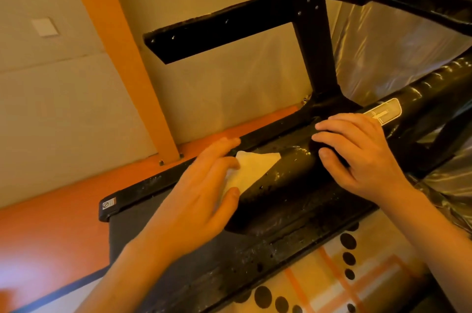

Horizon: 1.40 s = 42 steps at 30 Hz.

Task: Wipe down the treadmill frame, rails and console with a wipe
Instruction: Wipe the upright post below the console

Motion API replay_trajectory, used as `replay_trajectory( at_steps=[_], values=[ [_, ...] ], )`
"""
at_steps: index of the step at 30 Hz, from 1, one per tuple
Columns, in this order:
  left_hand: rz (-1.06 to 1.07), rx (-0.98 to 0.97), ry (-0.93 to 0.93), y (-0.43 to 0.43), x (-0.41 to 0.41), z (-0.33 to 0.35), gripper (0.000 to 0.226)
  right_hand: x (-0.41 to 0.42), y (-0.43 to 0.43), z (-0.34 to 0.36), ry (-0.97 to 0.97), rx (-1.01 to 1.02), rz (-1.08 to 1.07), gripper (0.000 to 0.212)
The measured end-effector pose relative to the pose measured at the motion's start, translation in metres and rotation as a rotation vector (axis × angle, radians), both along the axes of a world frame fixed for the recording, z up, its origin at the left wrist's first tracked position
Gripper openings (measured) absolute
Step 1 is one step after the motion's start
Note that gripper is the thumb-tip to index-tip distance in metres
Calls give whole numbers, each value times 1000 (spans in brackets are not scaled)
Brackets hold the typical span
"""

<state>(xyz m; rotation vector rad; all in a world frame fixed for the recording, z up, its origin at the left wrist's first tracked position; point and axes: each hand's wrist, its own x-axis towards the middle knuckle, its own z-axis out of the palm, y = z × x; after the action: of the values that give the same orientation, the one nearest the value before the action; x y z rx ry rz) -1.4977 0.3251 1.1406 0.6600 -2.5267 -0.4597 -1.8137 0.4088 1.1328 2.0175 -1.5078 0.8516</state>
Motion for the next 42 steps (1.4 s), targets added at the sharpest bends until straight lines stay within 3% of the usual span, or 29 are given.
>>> replay_trajectory(
  at_steps=[4,9,11,15,21,25,33,42],
  values=[
    [-122,25,-142,0,-8,-5,53,4,0,-1,10,-6,10,31],
    [127,-24,-84,17,-14,-14,49,5,-2,-3,20,-11,6,32],
    [268,-122,-103,23,-18,-18,49,3,-3,-4,13,-6,5,33],
    [392,-138,-161,34,-26,-18,55,-5,-6,-1,-5,-7,2,34],
    [167,-311,-185,16,-12,-2,43,-14,-17,0,32,0,52,34],
    [152,-171,-171,10,-12,-11,43,-17,-20,-2,60,2,68,35],
    [546,-205,-80,36,-46,-21,49,-28,-15,3,31,-6,127,30],
    [955,-212,13,66,-91,-25,50,-107,5,-8,-18,35,214,31]
  ],
)
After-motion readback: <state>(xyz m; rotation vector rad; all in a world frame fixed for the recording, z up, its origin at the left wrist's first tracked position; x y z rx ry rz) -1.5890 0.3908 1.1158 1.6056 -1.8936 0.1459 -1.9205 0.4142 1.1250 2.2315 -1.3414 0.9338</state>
